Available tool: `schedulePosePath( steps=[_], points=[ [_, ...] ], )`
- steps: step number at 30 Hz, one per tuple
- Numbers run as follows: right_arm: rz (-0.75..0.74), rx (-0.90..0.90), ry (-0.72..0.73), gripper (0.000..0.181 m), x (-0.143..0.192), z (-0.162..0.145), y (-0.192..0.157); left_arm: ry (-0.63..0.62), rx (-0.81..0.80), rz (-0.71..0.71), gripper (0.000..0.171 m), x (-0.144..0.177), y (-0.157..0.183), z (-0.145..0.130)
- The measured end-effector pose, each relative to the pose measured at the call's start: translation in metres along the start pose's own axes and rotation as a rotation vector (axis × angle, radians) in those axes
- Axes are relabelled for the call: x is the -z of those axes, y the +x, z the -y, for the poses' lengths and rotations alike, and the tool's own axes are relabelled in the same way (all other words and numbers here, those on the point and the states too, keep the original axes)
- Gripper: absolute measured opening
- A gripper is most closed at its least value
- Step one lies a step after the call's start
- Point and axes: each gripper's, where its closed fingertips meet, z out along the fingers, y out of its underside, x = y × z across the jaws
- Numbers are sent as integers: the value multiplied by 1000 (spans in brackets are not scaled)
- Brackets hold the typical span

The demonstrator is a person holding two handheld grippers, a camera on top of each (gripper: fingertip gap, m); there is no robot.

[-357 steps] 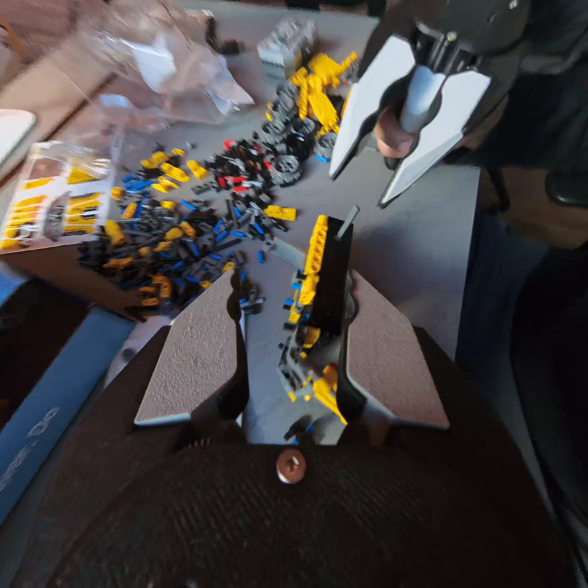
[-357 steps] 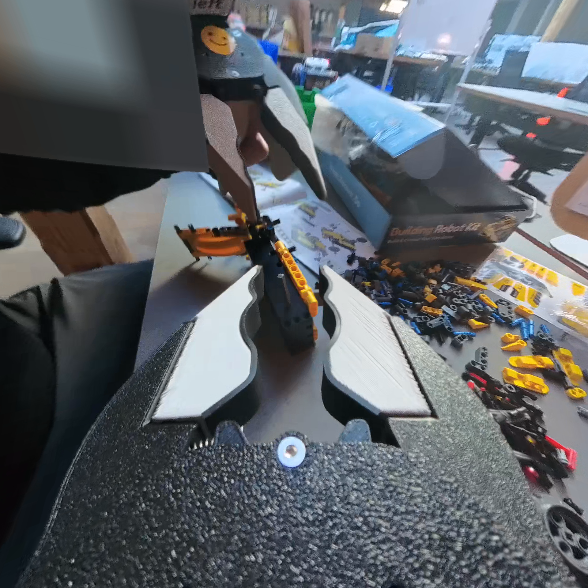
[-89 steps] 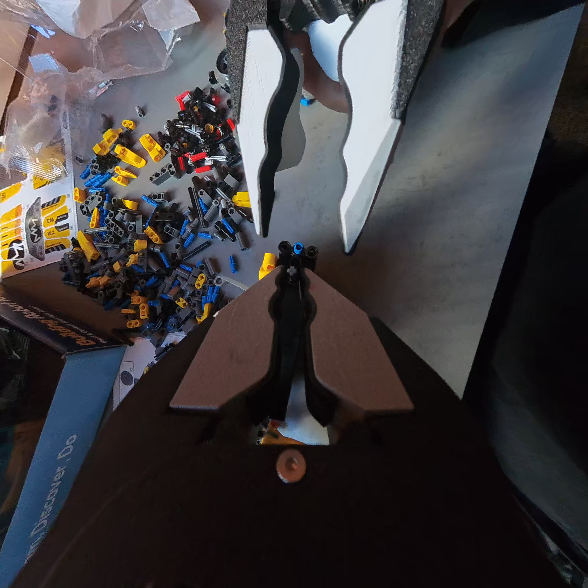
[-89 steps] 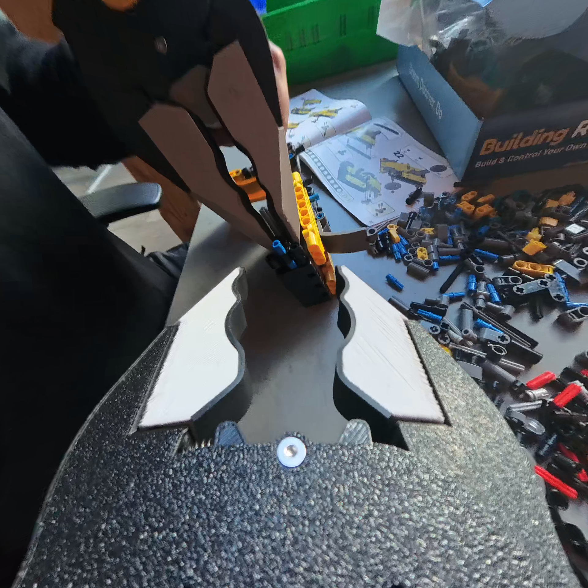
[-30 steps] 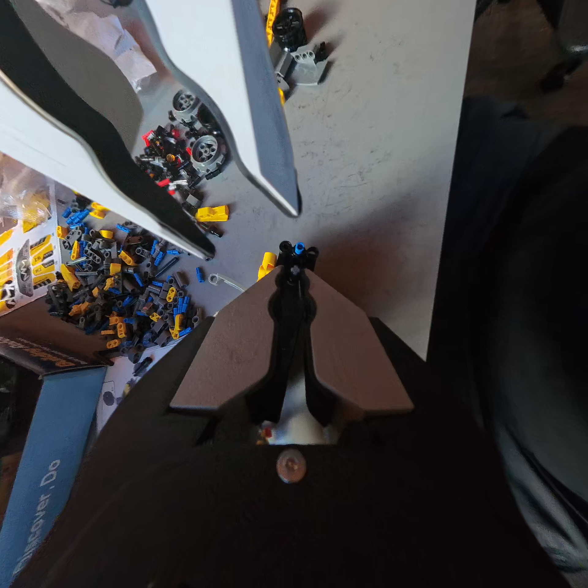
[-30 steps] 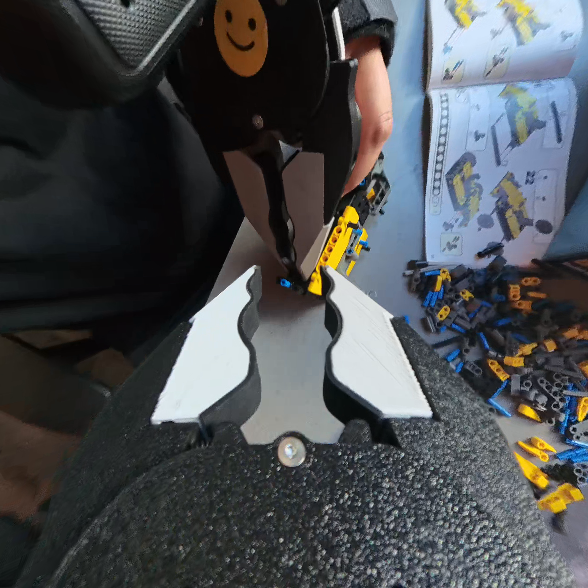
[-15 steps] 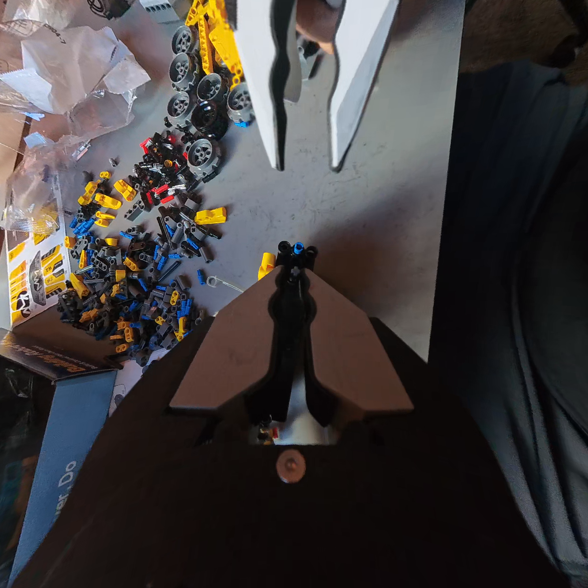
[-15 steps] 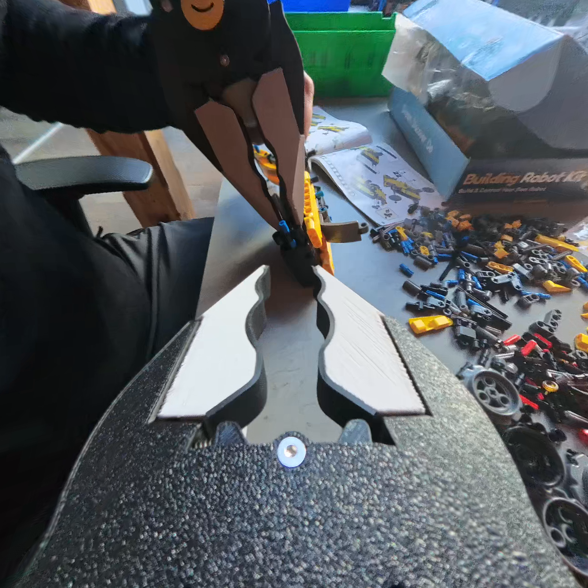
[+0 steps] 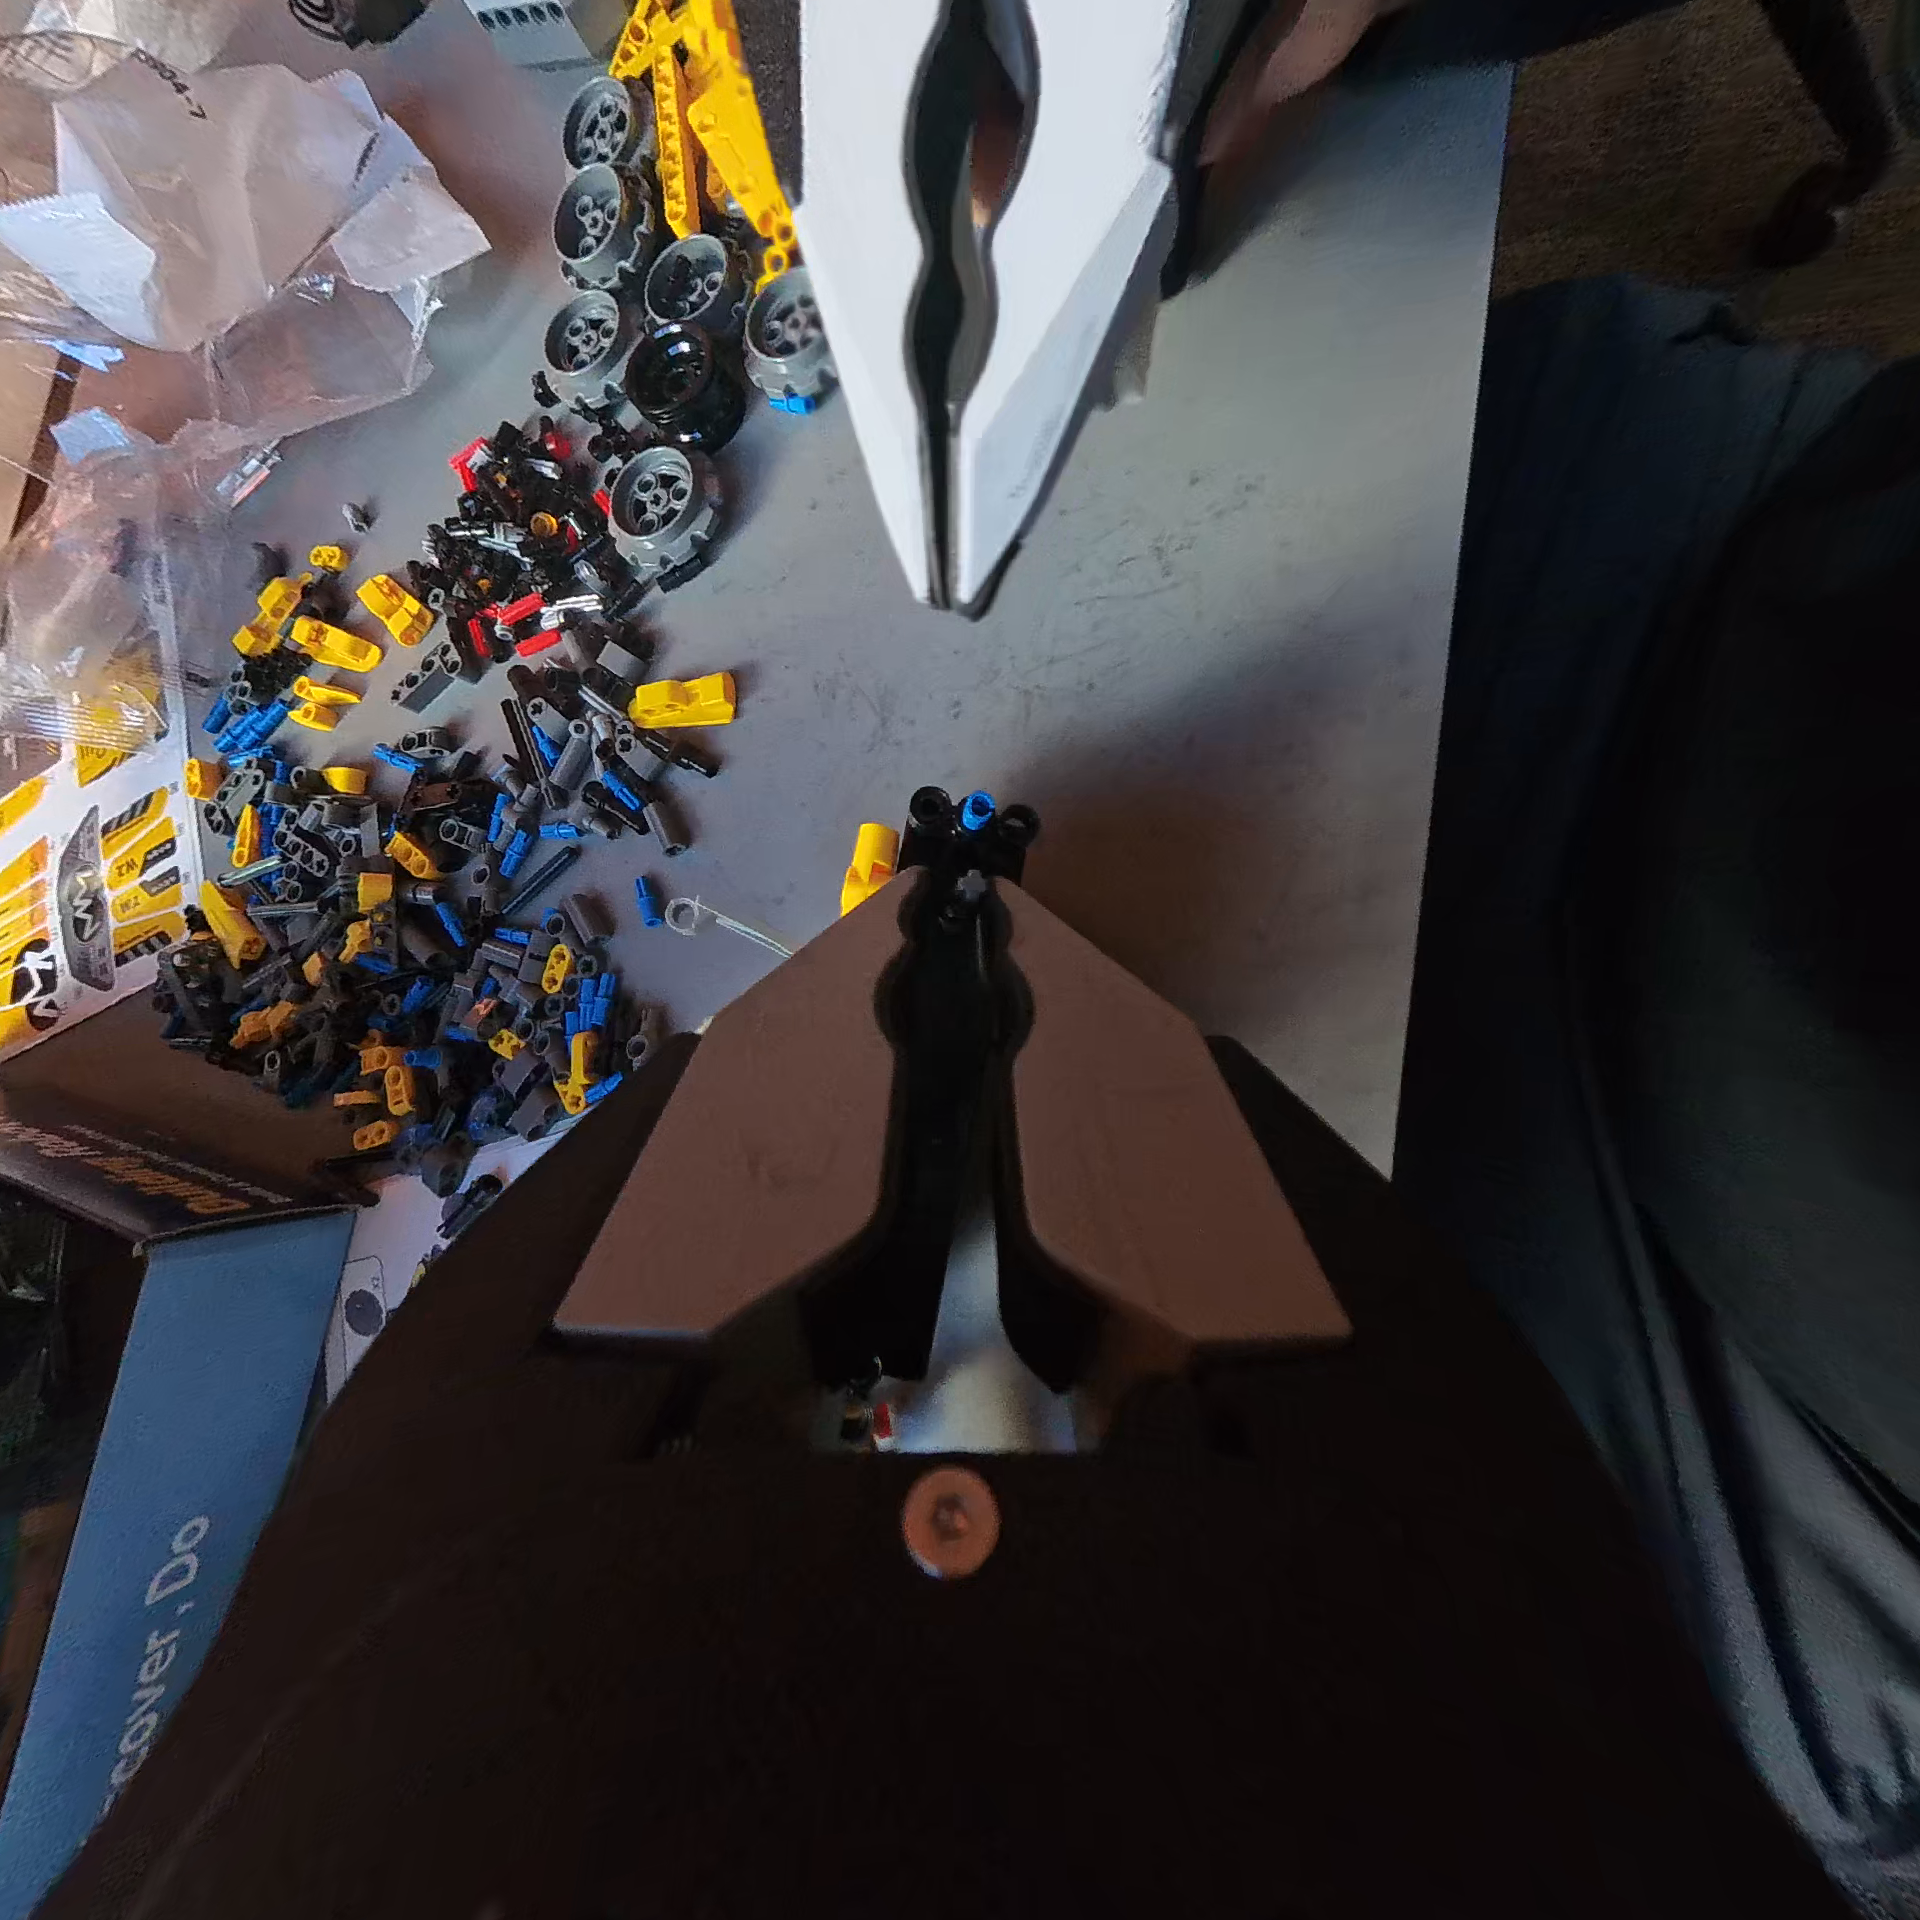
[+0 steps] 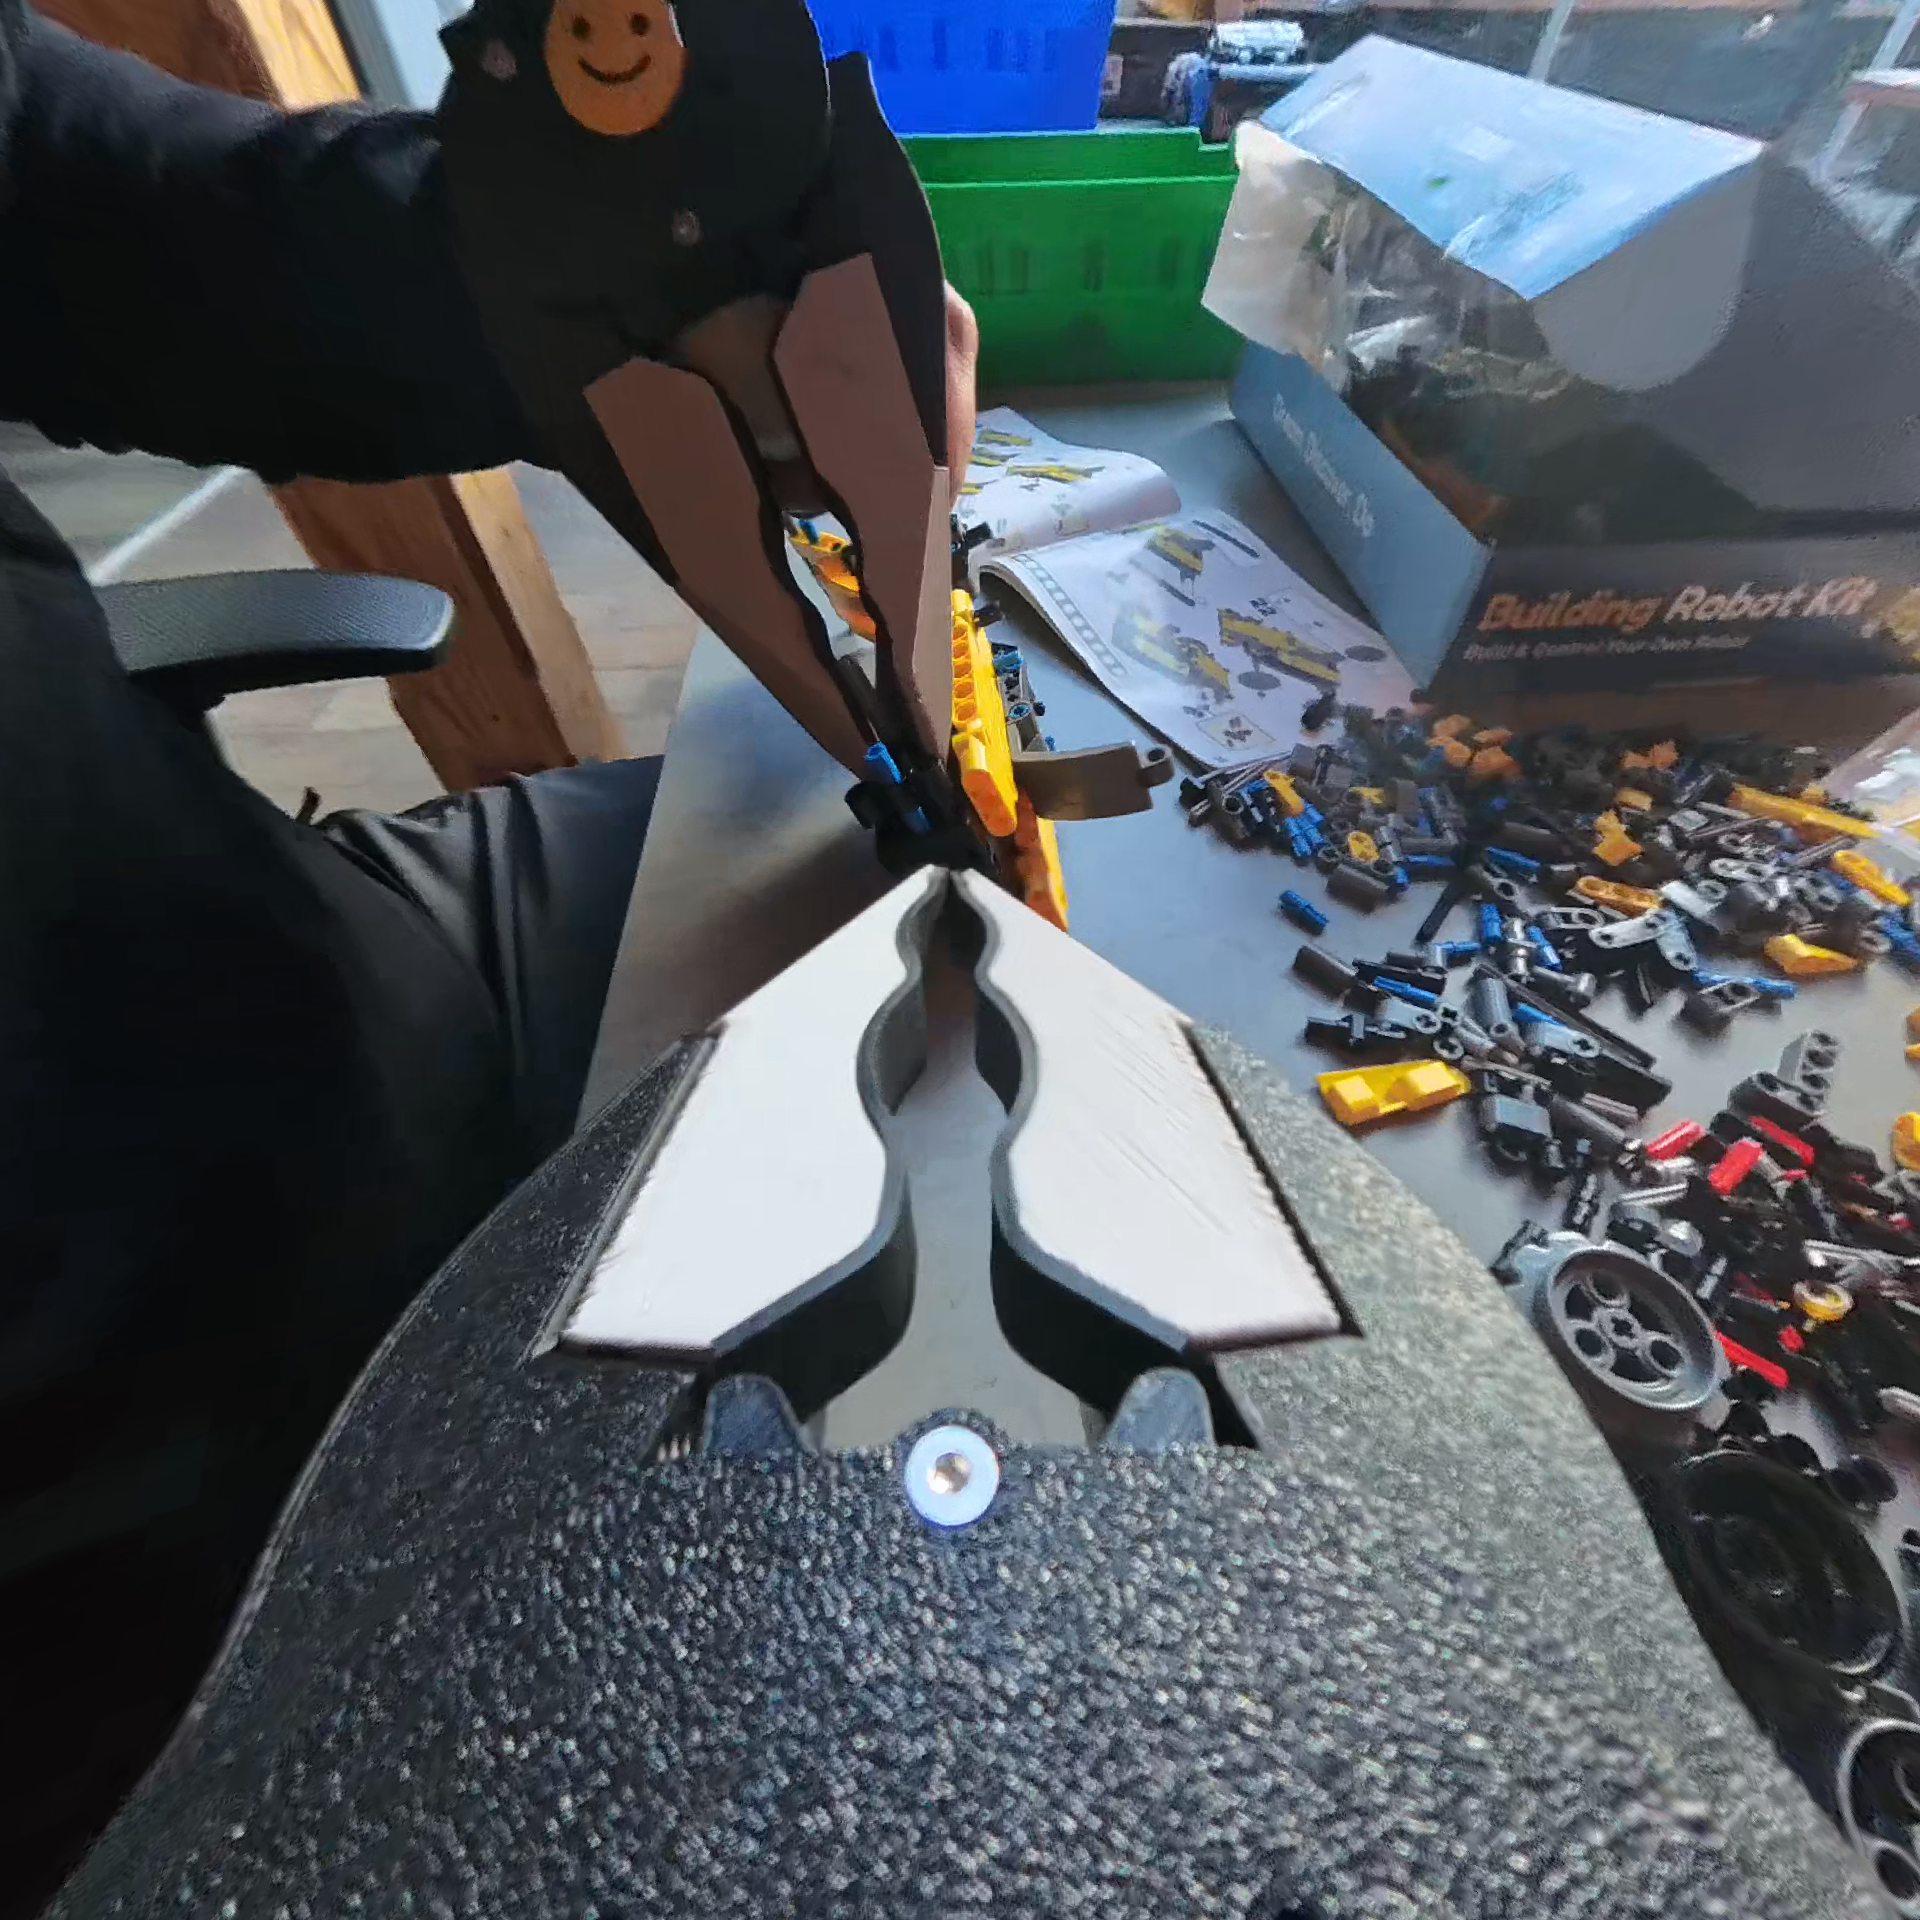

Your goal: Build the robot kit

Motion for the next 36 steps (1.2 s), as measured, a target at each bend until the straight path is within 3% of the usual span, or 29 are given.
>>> schedulePosePath(
  steps=[7, 12, 14, 16, 19, 24, 31, 34, 36],
  points=[
    [-23, 34, -19, 16, -20, 18, -10, 3, -6, -4, 5, 0, 1, 0],
    [-20, 63, -121, 16, -34, 11, -9, 2, -3, -19, 5, 0, -1, 0],
    [-3, 94, -142, 24, -34, 11, -11, 0, 11, -31, 5, -1, -2, 0],
    [-15, 117, -148, 22, -34, 16, -10, -2, 27, -34, 5, -1, -4, 0],
    [-16, 130, -205, 5, -37, 14, -10, 3, 10, -31, 5, -2, -4, 1],
    [-41, 133, -305, 5, -39, 9, -8, 11, 29, -35, 5, -3, -6, 2],
    [-53, 80, -303, 5, -40, 9, -3, 1, 36, -20, 6, -1, -10, 1],
    [-57, 83, -308, 5, -41, 9, -2, 68, 82, -56, 20, 14, -7, 10],
    [-55, 80, -310, 5, -41, 9, -2, 79, 66, 14, 31, 26, -19, 10]
  ],
)
